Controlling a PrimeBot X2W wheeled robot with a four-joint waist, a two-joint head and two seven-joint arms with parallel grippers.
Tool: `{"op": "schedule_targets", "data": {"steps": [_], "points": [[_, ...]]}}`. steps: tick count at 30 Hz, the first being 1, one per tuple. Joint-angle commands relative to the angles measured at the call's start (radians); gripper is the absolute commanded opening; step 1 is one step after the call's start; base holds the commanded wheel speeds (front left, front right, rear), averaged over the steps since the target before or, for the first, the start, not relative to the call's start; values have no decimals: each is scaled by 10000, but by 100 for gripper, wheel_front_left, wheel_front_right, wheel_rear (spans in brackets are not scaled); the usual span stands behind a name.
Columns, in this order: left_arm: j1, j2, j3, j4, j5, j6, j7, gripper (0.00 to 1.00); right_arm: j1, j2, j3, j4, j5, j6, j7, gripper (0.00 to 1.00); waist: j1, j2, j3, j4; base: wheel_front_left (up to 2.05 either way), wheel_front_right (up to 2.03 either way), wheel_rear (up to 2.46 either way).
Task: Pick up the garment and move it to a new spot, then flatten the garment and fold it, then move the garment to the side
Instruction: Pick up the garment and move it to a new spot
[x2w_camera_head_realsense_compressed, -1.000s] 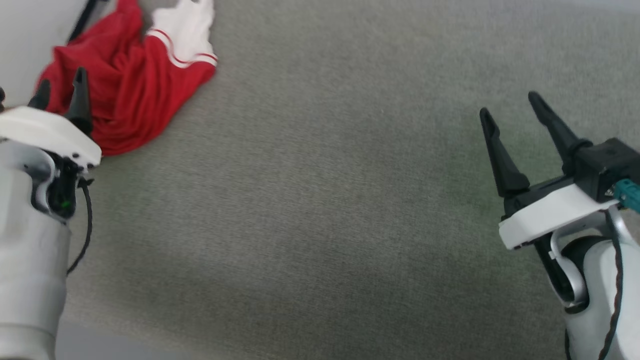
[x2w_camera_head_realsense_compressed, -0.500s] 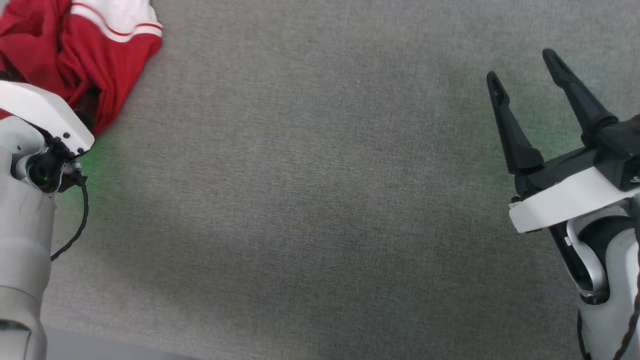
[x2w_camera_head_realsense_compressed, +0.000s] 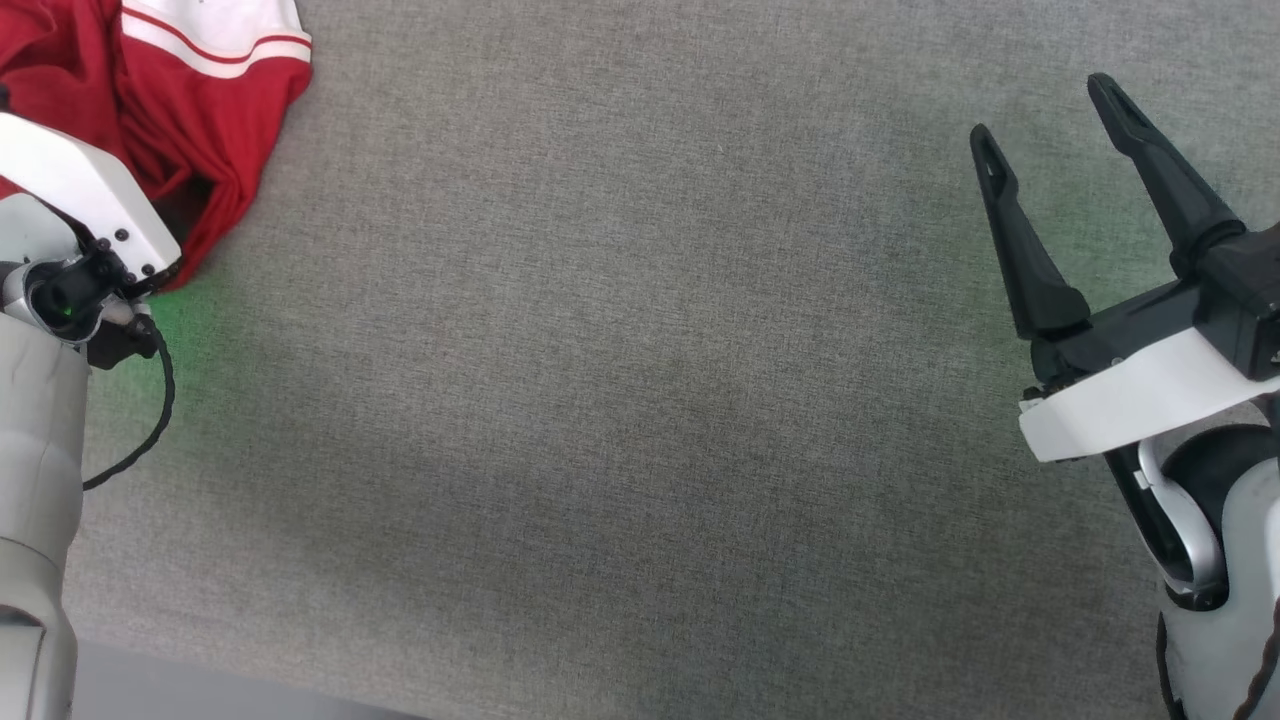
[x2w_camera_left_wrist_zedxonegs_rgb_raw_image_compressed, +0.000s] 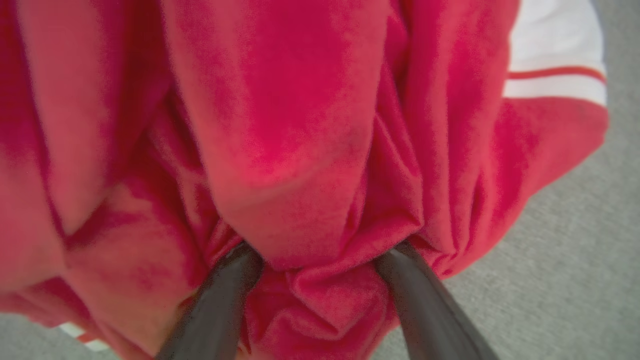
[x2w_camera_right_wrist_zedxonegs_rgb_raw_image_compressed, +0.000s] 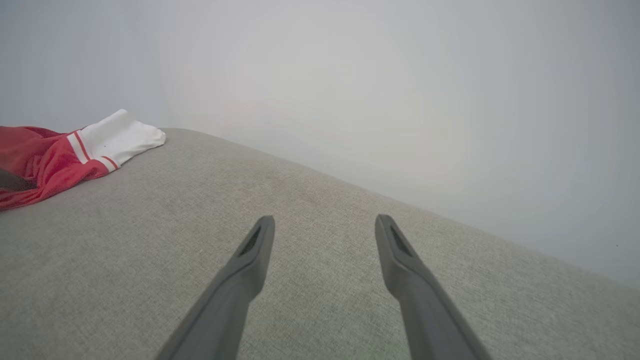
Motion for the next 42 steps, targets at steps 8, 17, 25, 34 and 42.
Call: {"op": "schedule_targets", "data": {"steps": [8,17,25,34,42], "points": [[406,119,-362,-73,56,-12,-707,0,-72,32,-91,208,86,1,-142,100,0,-1,-466,51,0,0,0],[-239,844,-1051,-1092,660,-14,-2408,0,331,282,-394,642,228,1,-655,100,0,-1,-1589,226,0,0,0],[-605,1489,-1745,-2160,1037,-14,-2998,0,738,570,-645,996,387,1,-1051,100,0,-1,-2589,328,0,0,0],[-892,2109,-2394,-3814,1345,-14,-2625,0,1149,873,-1044,1216,471,1,-1452,100,0,-1,-3438,243,0,0,0],[-436,2668,-2623,-6043,1236,170,-1566,0,1543,1132,-1607,1206,508,1,-1776,100,0,-1,-3877,-330,0,0,0]]}}
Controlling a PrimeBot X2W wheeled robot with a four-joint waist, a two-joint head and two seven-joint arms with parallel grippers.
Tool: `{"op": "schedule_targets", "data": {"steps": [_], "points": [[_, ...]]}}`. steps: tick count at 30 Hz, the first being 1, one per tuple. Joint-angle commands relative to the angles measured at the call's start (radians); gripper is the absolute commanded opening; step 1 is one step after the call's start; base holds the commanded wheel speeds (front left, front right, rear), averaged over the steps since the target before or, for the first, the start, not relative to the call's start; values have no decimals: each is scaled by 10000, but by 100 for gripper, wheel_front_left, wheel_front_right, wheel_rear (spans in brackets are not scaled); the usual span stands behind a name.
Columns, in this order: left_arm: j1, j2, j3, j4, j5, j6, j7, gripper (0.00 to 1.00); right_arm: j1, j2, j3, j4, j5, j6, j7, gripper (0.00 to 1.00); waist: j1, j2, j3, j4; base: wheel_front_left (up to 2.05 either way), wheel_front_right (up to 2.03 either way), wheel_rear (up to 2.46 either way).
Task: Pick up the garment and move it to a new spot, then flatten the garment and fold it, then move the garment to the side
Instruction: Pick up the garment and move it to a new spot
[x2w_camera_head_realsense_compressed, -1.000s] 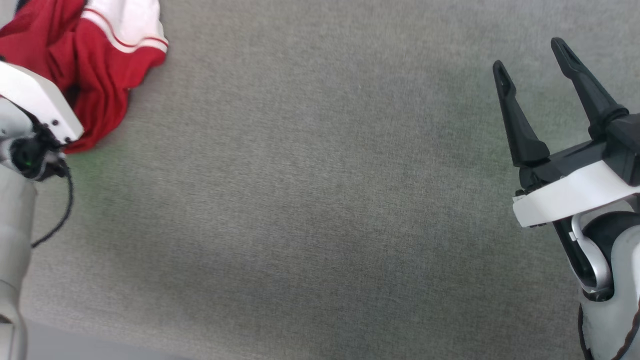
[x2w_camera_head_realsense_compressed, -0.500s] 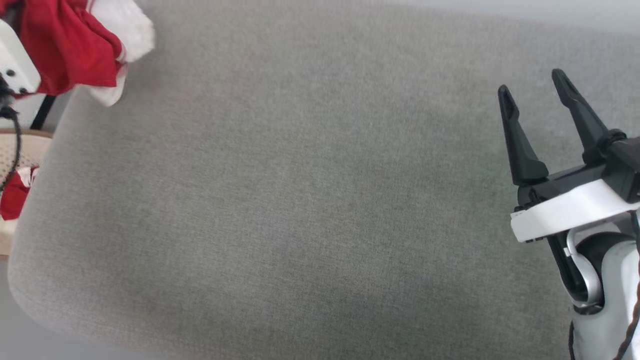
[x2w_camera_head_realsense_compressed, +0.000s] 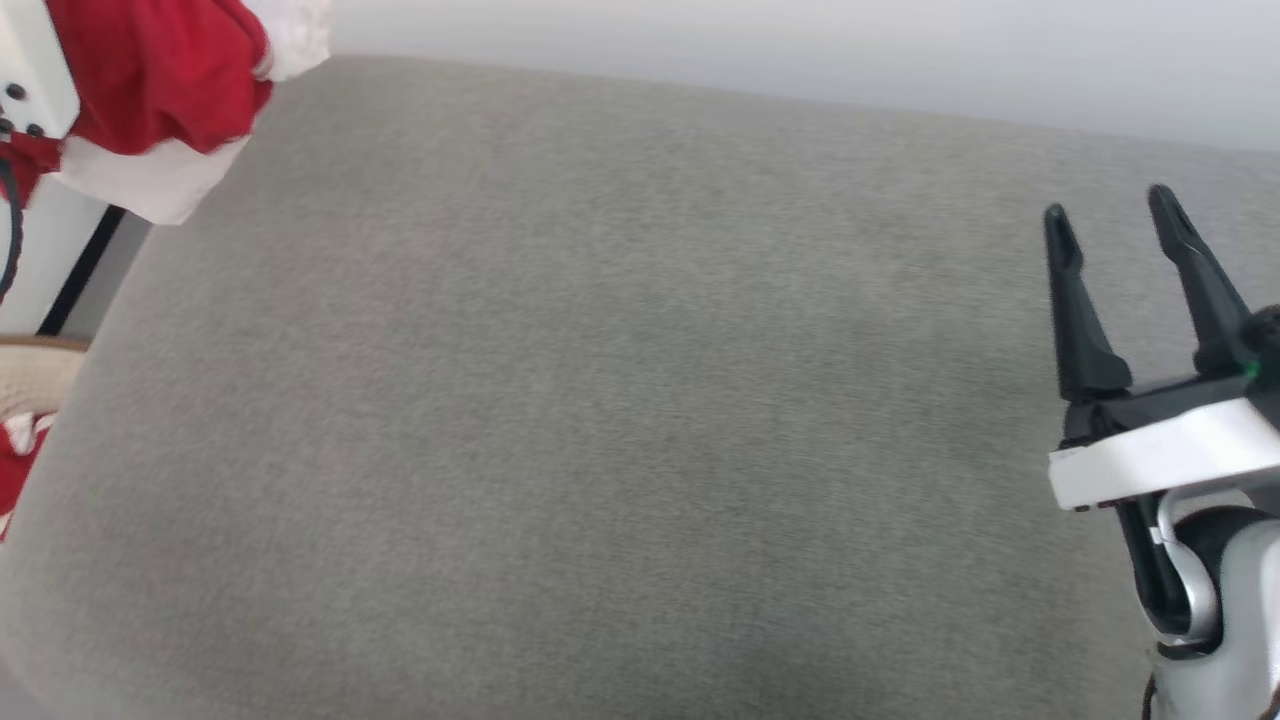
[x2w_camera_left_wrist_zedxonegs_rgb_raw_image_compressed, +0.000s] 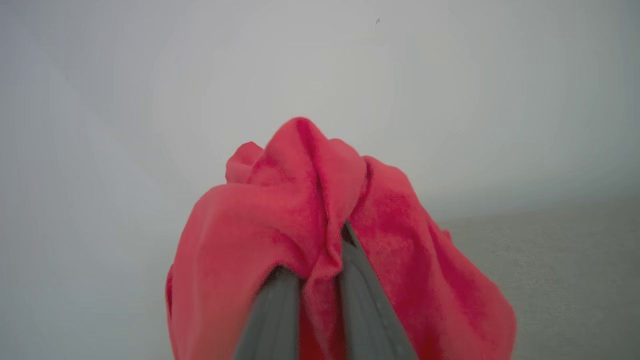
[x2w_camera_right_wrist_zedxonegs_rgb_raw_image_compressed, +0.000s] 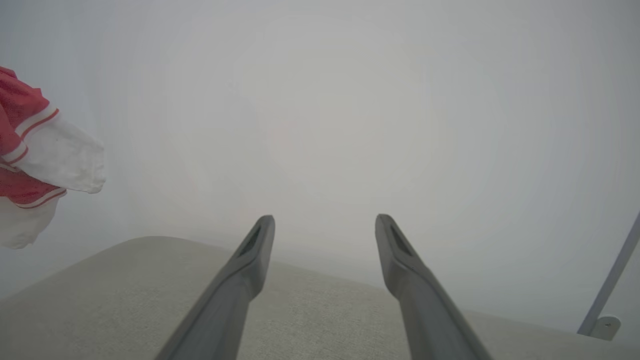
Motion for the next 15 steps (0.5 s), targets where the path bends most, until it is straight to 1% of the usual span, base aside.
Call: {"op": "schedule_targets", "data": {"steps": [1,3,5,8,9,10,15], "points": [[219,194,-39,-698,-79,176,341,0,182,72,-192,-67,-1,1,-123,100,0,0,-139,-336,0,0,0],[432,377,-45,-1443,-167,249,620,0,285,162,-386,-91,-10,1,-196,100,0,0,-163,-558,0,0,0],[621,460,-114,-2247,-206,481,1058,0,355,240,-567,-121,-9,1,-286,100,0,0,-184,-804,0,0,0],[892,747,-149,-3502,-236,872,1641,0,462,334,-776,-120,-52,1,-389,100,0,0,-217,-1209,0,0,0],[990,788,-193,-3935,-246,970,1822,0,466,366,-834,-99,-59,1,-435,100,0,0,-225,-1352,0,0,0],[990,788,-193,-3935,-246,970,1822,0,466,366,-834,-99,-59,1,-435,100,0,0,-225,-1352,0,0,0],[1513,979,-337,-5816,-437,1439,2732,0,496,486,-1055,-19,-115,1,-556,100,0,0,-195,-2085,0,0,0]]}}
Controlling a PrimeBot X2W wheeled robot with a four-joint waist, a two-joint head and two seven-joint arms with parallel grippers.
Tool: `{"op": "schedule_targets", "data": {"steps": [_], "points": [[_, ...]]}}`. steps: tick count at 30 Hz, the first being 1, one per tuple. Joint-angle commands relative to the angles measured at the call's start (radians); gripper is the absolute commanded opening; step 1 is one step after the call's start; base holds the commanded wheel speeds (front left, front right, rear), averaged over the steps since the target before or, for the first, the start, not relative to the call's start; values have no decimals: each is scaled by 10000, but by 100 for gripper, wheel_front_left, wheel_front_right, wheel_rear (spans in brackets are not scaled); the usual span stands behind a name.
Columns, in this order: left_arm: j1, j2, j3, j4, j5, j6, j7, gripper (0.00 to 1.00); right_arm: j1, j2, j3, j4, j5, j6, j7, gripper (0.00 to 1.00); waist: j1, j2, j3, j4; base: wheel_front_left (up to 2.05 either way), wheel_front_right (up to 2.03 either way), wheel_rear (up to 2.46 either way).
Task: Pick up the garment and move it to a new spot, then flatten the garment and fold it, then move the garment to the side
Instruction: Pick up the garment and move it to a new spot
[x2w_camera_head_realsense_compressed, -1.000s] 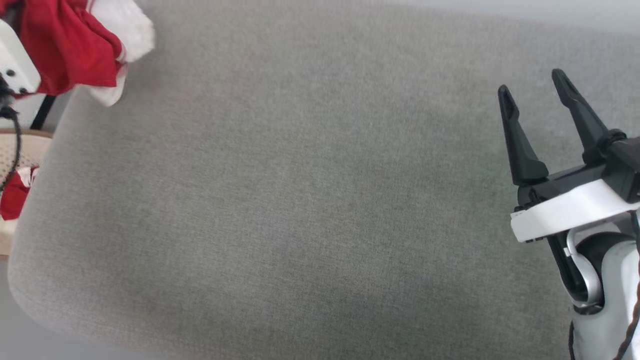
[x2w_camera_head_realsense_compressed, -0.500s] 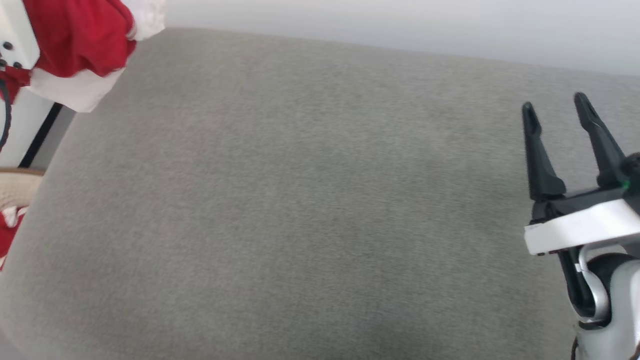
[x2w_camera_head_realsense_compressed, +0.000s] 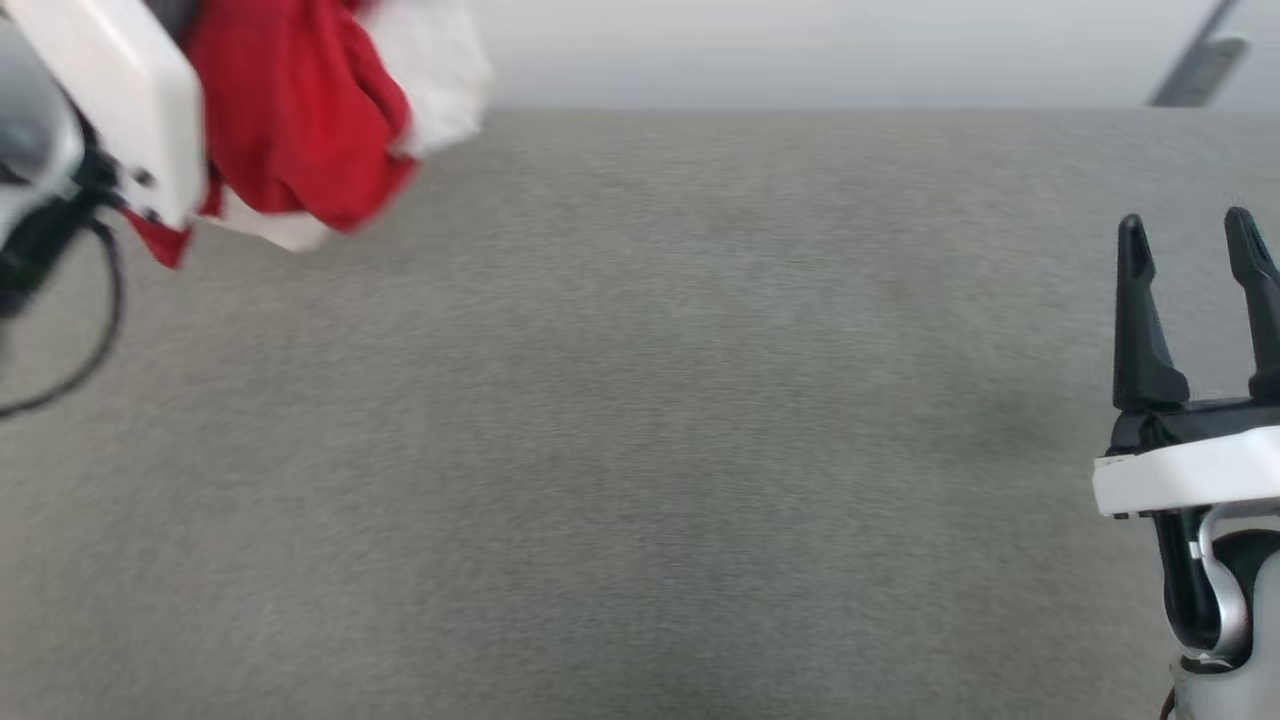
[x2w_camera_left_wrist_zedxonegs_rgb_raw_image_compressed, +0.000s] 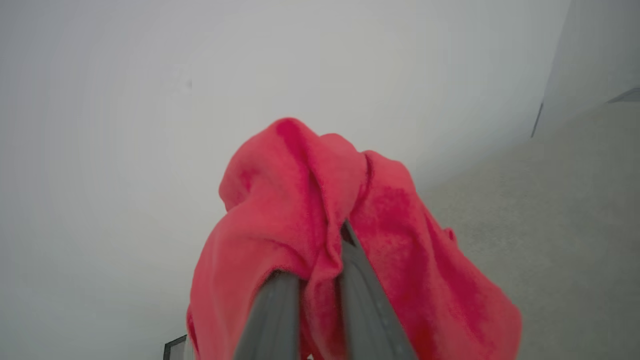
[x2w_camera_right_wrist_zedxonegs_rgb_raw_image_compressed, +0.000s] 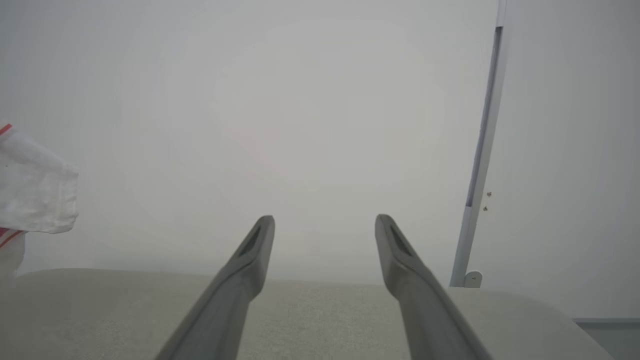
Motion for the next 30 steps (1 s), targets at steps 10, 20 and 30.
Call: {"op": "schedule_targets", "data": {"steps": [10,20,30], "points": [[1347,-305,-894,-2236,-366,784,1309,0,187,274,-63,525,100,1,-445,100,0,0,156,-1798,0,0,0],[2954,-1169,-2351,-1274,-634,657,1660,0,160,386,463,1203,296,1,-792,100,0,0,352,-2705,0,0,0],[3353,-2188,-3189,1662,-970,-211,1557,0,27,389,769,1654,561,1,-1009,100,0,0,409,-3010,0,0,0]]}}
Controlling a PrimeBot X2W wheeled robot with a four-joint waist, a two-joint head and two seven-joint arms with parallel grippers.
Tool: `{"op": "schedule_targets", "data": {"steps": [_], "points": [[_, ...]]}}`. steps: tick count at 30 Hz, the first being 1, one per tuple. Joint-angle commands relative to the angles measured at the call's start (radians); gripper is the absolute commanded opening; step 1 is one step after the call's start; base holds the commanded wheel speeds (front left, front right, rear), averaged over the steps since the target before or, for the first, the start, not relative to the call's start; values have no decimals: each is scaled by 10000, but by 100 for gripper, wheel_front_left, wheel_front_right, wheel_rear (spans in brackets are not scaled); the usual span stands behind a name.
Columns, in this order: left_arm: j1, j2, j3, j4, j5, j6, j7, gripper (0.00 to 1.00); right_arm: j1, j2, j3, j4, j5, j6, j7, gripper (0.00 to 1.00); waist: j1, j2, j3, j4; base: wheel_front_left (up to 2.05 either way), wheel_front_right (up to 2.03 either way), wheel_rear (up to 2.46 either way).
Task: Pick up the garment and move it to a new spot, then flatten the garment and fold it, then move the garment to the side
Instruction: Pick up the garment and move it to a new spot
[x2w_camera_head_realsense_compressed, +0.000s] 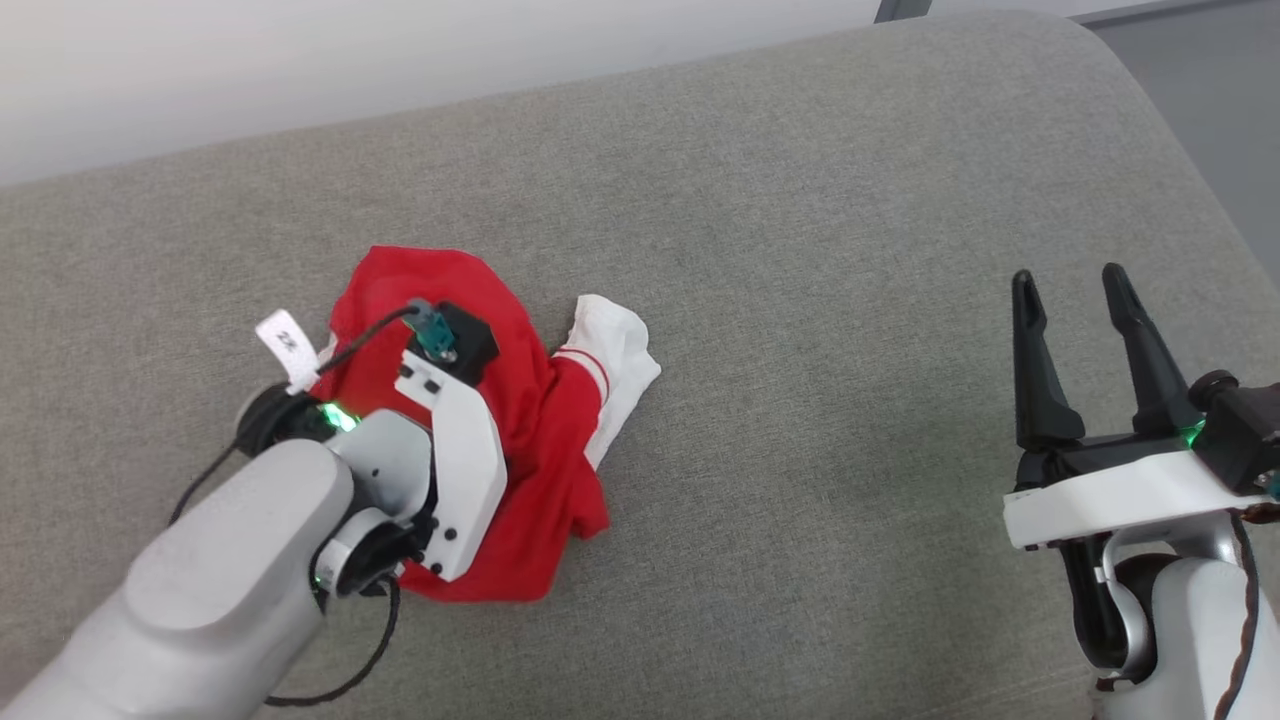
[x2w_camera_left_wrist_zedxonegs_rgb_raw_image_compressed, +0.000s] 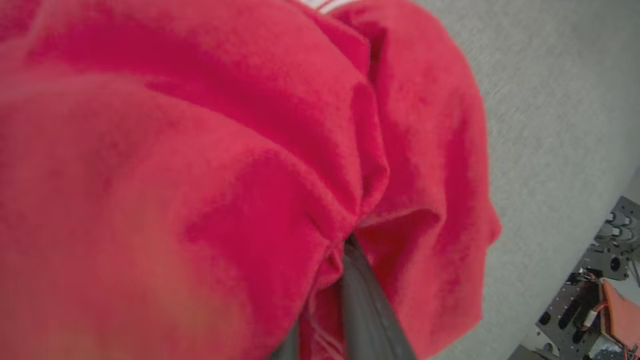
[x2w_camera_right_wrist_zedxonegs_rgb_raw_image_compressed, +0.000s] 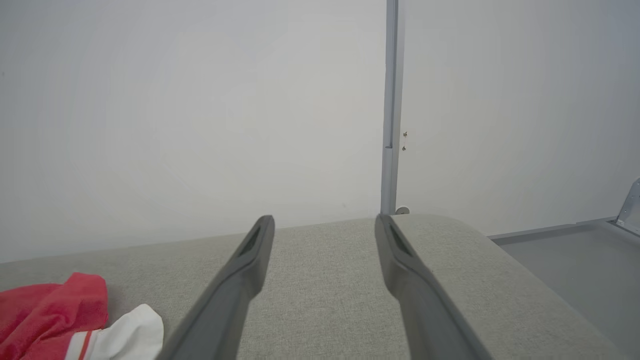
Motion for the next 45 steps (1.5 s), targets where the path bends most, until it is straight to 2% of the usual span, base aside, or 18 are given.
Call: {"op": "schedule_targets", "data": {"steps": [1,5,6,7,8,9,10,18,30,39,45], "points": [[102,-138,-88,405,-98,-121,-38,0,-82,17,20,73,114,1,-82,100,0,0,5,-10,0,0,0],[6,-455,-280,1321,-121,-400,-61,0,-80,17,57,185,150,1,-67,100,0,0,-49,21,0,0,0],[-33,-532,-295,1496,-129,-473,-131,5,-80,17,75,213,157,1,-64,100,0,0,-70,35,0,0,0],[-29,-605,-253,1609,-261,-545,-200,30,-73,17,81,237,165,1,-58,100,0,0,-99,57,0,0,0],[-83,-659,-222,1666,-248,-606,-291,72,-64,17,99,261,169,1,-48,100,0,0,-142,89,0,0,0],[-83,-659,-222,1666,-248,-606,-291,72,-64,17,99,261,169,1,-48,100,0,0,-142,89,0,0,0],[-152,-752,-112,1738,-322,-673,-502,100,-33,19,197,295,244,1,5,100,0,0,-237,168,0,0,0],[-64,-410,561,1048,-527,-755,-1778,100,127,-1,124,235,78,1,173,100,0,0,-707,717,0,0,0],[1228,592,1932,-380,-506,-487,-4977,100,583,-258,34,299,3,1,207,100,0,0,-1466,1615,0,0,0],[2967,1248,2967,-1251,-528,315,-7386,100,921,-445,51,415,83,1,150,100,0,0,-1945,2066,0,0,0],[4251,1473,3561,-1632,-748,816,-8695,100,1066,-554,132,467,134,1,92,100,0,0,-2108,2284,0,0,0]]}}
